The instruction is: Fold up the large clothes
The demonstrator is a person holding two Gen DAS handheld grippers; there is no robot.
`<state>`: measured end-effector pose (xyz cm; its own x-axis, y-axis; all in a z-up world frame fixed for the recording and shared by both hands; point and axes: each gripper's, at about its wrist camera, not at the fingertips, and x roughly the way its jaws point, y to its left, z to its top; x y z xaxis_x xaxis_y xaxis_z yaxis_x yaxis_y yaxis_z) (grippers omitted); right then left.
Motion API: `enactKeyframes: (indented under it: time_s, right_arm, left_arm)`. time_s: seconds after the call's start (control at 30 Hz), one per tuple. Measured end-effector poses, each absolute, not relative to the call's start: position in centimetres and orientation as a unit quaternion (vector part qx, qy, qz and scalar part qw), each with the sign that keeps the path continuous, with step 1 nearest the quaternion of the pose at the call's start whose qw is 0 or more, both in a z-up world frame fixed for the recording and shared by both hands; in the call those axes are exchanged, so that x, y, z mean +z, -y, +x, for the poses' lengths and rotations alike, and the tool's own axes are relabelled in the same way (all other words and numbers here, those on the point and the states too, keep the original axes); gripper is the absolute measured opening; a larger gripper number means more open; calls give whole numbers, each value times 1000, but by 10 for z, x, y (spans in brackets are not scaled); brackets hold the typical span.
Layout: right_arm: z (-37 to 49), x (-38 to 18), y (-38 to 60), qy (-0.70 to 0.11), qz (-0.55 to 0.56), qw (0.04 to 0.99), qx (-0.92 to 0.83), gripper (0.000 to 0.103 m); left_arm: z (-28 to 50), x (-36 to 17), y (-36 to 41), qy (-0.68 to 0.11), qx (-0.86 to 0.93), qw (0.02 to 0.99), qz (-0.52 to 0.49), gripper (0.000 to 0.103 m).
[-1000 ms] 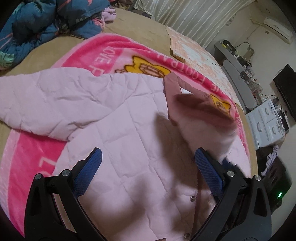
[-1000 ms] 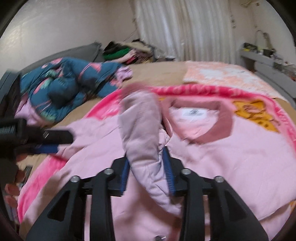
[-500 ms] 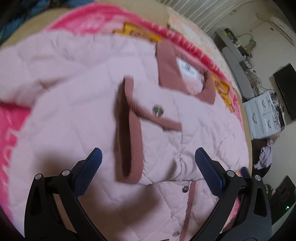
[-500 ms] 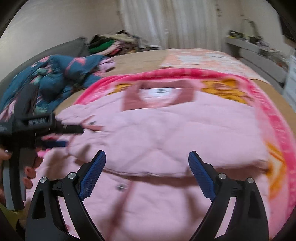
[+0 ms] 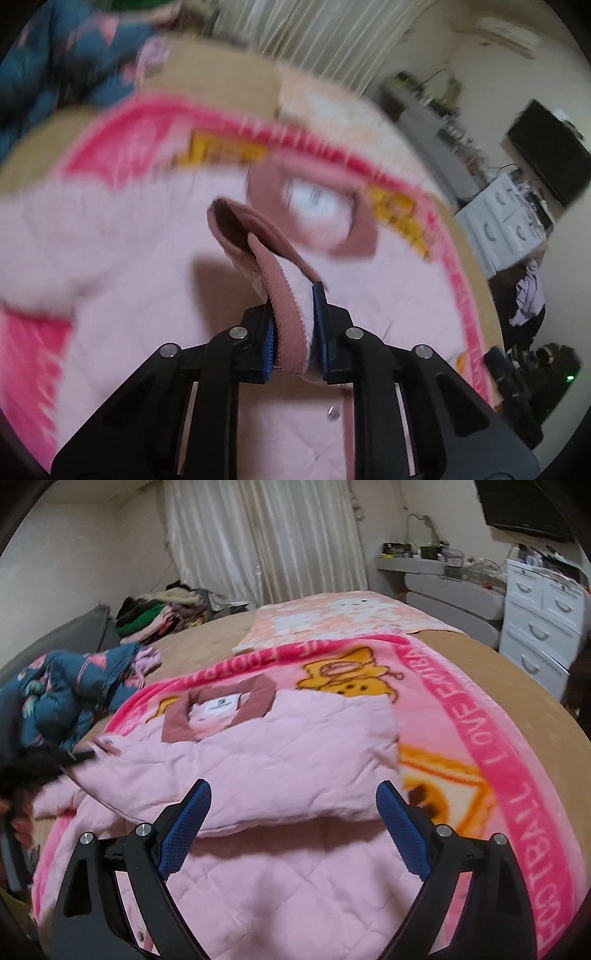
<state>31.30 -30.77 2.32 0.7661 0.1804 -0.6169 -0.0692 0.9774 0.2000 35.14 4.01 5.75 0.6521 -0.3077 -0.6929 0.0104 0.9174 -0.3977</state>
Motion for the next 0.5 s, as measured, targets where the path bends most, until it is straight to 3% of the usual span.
enactKeyframes:
  time_s: [0.17, 0.5]
  right_arm:
    - [322, 27, 299, -331, 64, 939, 72, 90]
    - [364, -23, 261, -410, -12, 908, 79, 90]
  left_arm:
    - [346, 95, -58, -351, -70, 923, -144, 10]
    - [356, -27, -86, -453, 16, 887, -91, 9]
